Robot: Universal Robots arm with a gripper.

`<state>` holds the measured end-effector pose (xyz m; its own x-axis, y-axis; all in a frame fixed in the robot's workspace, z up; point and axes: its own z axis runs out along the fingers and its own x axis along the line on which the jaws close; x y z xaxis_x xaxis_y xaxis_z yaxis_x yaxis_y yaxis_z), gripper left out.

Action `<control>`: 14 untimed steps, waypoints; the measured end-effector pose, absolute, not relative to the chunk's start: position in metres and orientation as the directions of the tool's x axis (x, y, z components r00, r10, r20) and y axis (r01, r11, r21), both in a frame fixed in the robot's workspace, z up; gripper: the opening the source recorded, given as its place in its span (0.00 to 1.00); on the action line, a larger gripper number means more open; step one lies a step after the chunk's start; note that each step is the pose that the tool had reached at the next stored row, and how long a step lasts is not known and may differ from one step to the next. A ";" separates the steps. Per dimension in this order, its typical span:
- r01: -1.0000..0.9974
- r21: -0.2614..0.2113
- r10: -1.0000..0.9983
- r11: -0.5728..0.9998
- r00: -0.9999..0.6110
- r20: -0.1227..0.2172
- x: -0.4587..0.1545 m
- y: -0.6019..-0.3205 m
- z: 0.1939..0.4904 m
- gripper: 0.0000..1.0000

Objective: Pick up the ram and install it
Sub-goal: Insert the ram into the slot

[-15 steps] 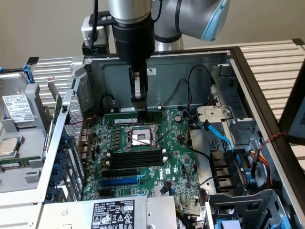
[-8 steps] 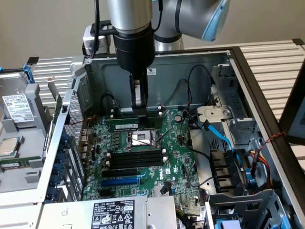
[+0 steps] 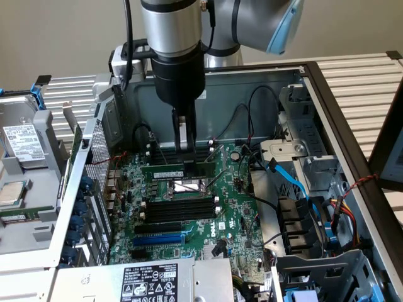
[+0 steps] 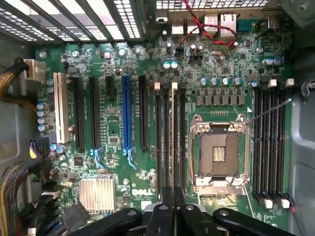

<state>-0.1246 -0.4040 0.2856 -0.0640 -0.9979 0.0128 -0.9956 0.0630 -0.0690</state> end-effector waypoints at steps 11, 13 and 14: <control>-0.996 -0.071 -0.997 0.060 -0.064 0.049 -0.125 -0.399 0.272 0.12; -0.996 -0.072 -0.997 0.060 -0.064 0.048 -0.125 -0.399 0.268 0.12; -0.996 -0.071 -0.997 0.061 -0.064 0.048 -0.125 -0.399 0.267 0.12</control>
